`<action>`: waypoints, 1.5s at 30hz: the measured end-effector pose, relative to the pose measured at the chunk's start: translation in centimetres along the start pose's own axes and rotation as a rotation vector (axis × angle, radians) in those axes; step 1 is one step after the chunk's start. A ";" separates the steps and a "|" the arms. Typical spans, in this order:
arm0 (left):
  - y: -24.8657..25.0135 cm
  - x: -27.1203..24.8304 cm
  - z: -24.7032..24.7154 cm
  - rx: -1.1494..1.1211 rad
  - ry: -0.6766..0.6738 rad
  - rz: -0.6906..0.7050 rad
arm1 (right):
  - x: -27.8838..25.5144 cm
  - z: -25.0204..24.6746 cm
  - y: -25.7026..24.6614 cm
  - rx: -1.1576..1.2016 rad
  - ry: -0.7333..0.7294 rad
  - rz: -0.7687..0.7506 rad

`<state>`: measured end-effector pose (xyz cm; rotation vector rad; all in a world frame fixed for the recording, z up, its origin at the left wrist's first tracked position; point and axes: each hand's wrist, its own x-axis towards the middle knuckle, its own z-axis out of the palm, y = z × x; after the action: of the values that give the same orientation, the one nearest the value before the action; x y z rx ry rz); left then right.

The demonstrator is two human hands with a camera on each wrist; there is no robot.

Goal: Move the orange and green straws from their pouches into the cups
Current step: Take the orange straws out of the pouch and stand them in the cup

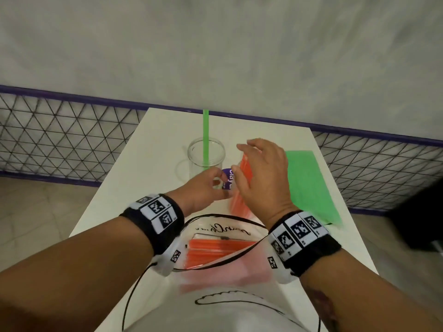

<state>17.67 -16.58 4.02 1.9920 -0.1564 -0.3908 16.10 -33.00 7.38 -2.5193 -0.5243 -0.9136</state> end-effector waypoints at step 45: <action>-7.5 -4.2 -1.1 0.490 -0.459 -0.263 | -4.9 0.6 -1.3 0.507 -1.186 0.308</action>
<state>13.65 -11.15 -1.42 2.3797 -0.3022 -1.0635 12.33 -32.63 3.99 -2.2928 -0.5482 0.8223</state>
